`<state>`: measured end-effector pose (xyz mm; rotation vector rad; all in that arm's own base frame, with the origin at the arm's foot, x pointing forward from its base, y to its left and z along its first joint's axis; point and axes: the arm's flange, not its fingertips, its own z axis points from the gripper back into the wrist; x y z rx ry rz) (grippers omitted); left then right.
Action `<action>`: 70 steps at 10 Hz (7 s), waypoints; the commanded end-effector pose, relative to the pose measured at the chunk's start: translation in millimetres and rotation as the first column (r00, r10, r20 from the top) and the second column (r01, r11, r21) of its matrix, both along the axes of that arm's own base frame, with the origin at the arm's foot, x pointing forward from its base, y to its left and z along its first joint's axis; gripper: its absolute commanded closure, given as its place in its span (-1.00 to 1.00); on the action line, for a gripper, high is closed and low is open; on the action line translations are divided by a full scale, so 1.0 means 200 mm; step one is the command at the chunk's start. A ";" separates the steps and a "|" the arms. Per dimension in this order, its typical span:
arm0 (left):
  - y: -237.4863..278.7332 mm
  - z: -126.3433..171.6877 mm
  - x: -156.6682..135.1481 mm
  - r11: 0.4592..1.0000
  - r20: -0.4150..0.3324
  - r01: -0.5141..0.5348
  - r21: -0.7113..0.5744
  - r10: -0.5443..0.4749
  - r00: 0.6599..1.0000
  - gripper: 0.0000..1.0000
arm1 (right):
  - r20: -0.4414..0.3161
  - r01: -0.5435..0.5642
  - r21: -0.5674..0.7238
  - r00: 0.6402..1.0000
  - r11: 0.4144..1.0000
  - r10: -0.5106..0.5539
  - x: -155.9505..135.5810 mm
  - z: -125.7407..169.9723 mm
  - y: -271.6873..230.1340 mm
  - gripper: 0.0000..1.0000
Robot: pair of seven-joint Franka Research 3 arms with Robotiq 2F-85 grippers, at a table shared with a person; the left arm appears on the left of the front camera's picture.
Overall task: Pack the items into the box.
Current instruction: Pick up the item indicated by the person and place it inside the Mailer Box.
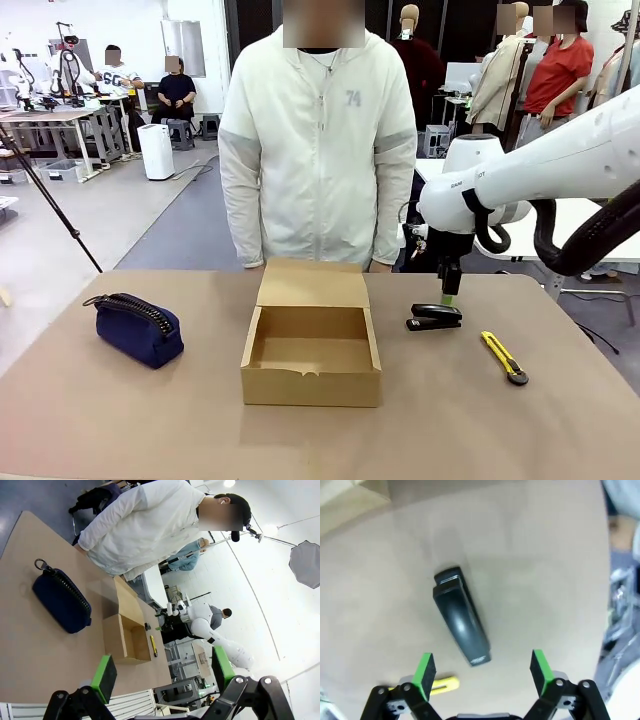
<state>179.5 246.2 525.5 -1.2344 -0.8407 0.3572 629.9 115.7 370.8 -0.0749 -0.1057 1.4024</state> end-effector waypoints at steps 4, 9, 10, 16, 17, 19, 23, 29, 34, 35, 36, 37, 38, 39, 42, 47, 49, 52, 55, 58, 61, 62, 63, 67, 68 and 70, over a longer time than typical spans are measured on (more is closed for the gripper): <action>0.01 0.01 0.00 1.000 0.029 0.000 -0.001 0.000 1.000 -1.00 | 0.037 -0.135 0.027 0.990 0.991 0.134 0.01 -0.02 0.01 -1.00; 0.01 0.01 0.00 1.000 0.029 0.000 -0.001 0.000 1.000 -1.00 | -0.091 -0.199 0.005 0.976 0.980 0.199 0.12 -0.19 -0.01 -1.00; 0.01 0.01 0.00 1.000 0.029 0.000 -0.001 0.000 1.000 -1.00 | -0.099 -0.209 0.041 0.972 0.977 0.213 0.14 -0.23 -0.01 -1.00; 0.01 0.01 0.00 1.000 0.029 0.000 -0.001 0.000 1.000 -1.00 | -0.211 -0.174 0.102 0.958 0.979 0.192 0.20 -0.28 -0.05 0.12; 0.01 0.01 0.00 1.000 0.029 0.000 -0.001 0.000 1.000 -1.00 | -0.221 -0.177 0.100 0.956 0.979 0.195 0.20 -0.28 -0.05 1.00; 0.01 0.01 0.00 1.000 0.029 0.000 -0.001 0.000 1.000 -1.00 | -0.233 -0.178 0.104 0.952 0.979 0.198 0.20 -0.28 -0.04 1.00; 0.01 0.01 0.00 1.000 0.029 0.000 -0.001 0.000 1.000 -1.00 | -0.262 -0.190 0.110 0.941 0.976 0.212 0.21 -0.31 -0.03 1.00; 0.01 0.01 0.00 1.000 0.029 0.000 -0.001 0.000 1.000 -1.00 | -0.270 -0.195 0.117 0.937 0.974 0.220 0.19 -0.30 -0.01 1.00; 0.01 0.01 0.00 1.000 0.029 0.000 -0.001 0.000 1.000 -1.00 | -0.179 -0.158 -0.004 0.972 0.987 0.155 -0.32 0.35 -0.03 1.00; 0.01 0.01 0.00 1.000 0.029 0.000 -0.001 0.000 1.000 -1.00 | -0.154 -0.148 0.005 0.977 0.989 0.147 -0.52 0.41 -0.05 1.00; 0.01 0.01 0.00 1.000 0.029 0.000 -0.001 0.000 1.000 -1.00 | -0.131 -0.145 0.039 0.980 0.989 0.149 -0.70 0.44 -0.06 1.00; 0.01 0.01 0.00 1.000 0.029 0.000 -0.001 0.000 1.000 -1.00 | -0.096 -0.124 0.051 0.987 0.991 0.128 -0.86 0.44 -0.07 1.00; 0.01 0.01 0.00 1.000 0.029 0.000 -0.001 0.000 1.000 -1.00 | -0.046 -0.079 0.079 0.996 0.994 0.083 -0.98 0.44 -0.09 1.00; 0.01 0.01 0.00 1.000 0.029 0.000 -0.001 0.000 1.000 -1.00 | -0.023 -0.054 0.129 0.998 0.990 0.058 -1.04 0.42 -0.12 1.00; 0.01 0.01 0.00 1.000 0.029 0.000 -0.001 0.000 1.000 -1.00 | -0.091 -0.091 0.084 0.991 0.992 0.099 -0.97 0.46 -0.11 1.00; 0.01 0.01 0.00 1.000 0.029 0.000 -0.001 0.000 1.000 -1.00 | -0.066 -0.098 0.208 0.991 0.973 0.114 -0.92 0.49 0.17 1.00; 0.01 0.01 0.00 1.000 0.029 0.000 -0.001 0.000 1.000 -1.00 | -0.056 -0.091 0.191 0.993 0.977 0.103 -0.87 0.49 0.61 1.00; 0.01 0.01 0.00 1.000 0.029 0.000 -0.001 0.000 1.000 -1.00 | -0.042 -0.140 0.142 0.988 0.980 0.147 -0.69 0.43 1.13 1.00; 0.01 0.01 0.00 1.000 0.029 0.000 -0.001 0.000 1.000 -1.00 | -0.085 -0.090 0.074 0.992 0.993 0.096 -0.55 0.20 1.35 1.00; 0.01 0.01 0.00 1.000 0.029 0.000 -0.001 0.000 1.000 -1.00 | -0.186 -0.070 0.035 0.980 0.997 0.076 -0.53 -0.05 1.40 1.00; 0.01 0.01 0.00 1.000 0.029 0.000 -0.001 0.000 1.000 -1.00 | -0.211 -0.042 0.034 0.976 0.999 0.049 -0.53 -0.20 1.39 1.00; 0.01 0.01 0.00 1.000 0.029 0.000 -0.001 0.000 1.000 -1.00 | -0.213 -0.039 0.047 0.976 0.998 0.049 -0.54 -0.19 1.37 1.00; 0.01 0.01 0.00 1.000 0.029 0.000 -0.001 0.000 1.000 -1.00 | -0.219 -0.037 0.058 0.974 0.998 0.049 -0.54 -0.18 1.37 0.81; 0.01 0.01 0.00 1.000 0.029 0.000 -0.001 0.000 1.000 -1.00 | -0.237 -0.052 0.069 0.969 0.996 0.067 -0.54 -0.19 1.38 -1.00; 0.01 0.01 0.00 1.000 0.029 0.000 -0.001 0.000 1.000 -1.00 | -0.233 -0.053 0.070 0.970 0.996 0.068 -0.54 -0.18 1.38 -1.00; 0.01 0.01 0.00 1.000 0.029 0.000 -0.001 0.000 1.000 -1.00 | -0.218 -0.059 0.074 0.973 0.996 0.074 -0.55 -0.13 1.36 -1.00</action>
